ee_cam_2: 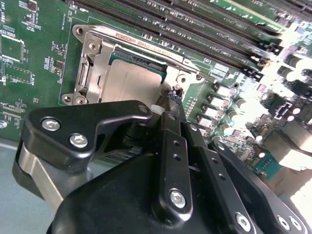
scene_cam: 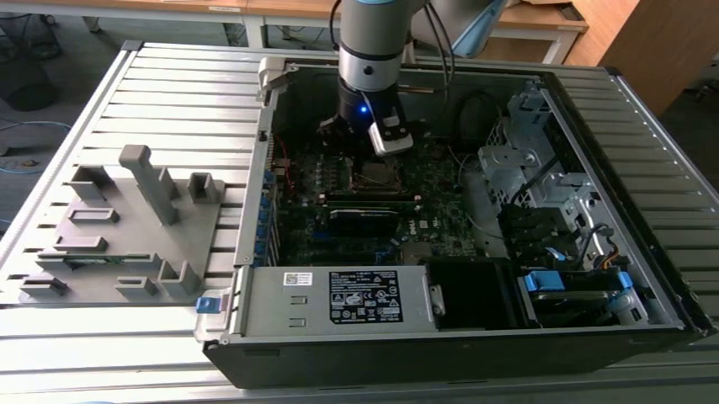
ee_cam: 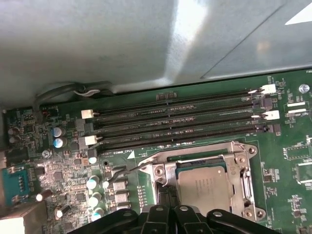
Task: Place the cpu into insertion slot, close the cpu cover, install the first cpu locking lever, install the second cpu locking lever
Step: 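Close the cpu cover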
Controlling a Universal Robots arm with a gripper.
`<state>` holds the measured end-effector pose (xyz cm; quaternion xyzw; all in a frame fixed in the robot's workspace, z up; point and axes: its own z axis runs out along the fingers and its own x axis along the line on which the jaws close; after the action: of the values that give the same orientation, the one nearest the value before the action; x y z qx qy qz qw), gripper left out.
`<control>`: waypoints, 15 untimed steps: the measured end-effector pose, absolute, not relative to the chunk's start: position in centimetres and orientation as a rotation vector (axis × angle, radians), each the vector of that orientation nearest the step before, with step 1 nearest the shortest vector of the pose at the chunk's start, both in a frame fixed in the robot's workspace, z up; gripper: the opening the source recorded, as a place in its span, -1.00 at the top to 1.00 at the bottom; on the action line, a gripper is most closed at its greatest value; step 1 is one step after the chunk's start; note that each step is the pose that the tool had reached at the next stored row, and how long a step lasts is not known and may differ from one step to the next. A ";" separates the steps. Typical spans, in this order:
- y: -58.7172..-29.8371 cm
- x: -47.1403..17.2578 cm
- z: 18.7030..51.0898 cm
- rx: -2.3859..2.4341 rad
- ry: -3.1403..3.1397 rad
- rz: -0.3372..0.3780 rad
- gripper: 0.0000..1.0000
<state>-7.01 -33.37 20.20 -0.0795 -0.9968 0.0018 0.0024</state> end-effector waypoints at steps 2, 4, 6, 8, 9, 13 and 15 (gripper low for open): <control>-33.4 -7.0 20.5 -0.250 -3.127 0.005 0.79; -33.4 -7.0 20.8 -0.249 -3.127 0.006 0.79; -33.4 -7.0 21.1 -0.249 -3.127 0.005 0.79; -33.4 -7.0 21.3 -0.249 -3.127 0.005 0.79; -33.4 -7.0 21.3 -0.249 -3.127 0.005 0.79; -33.4 -7.0 21.3 -0.249 -3.127 0.005 0.79; -33.4 -7.0 21.3 -0.249 -3.127 0.006 0.79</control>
<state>-6.95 -33.38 21.28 -0.0794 -0.9968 0.0018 0.0024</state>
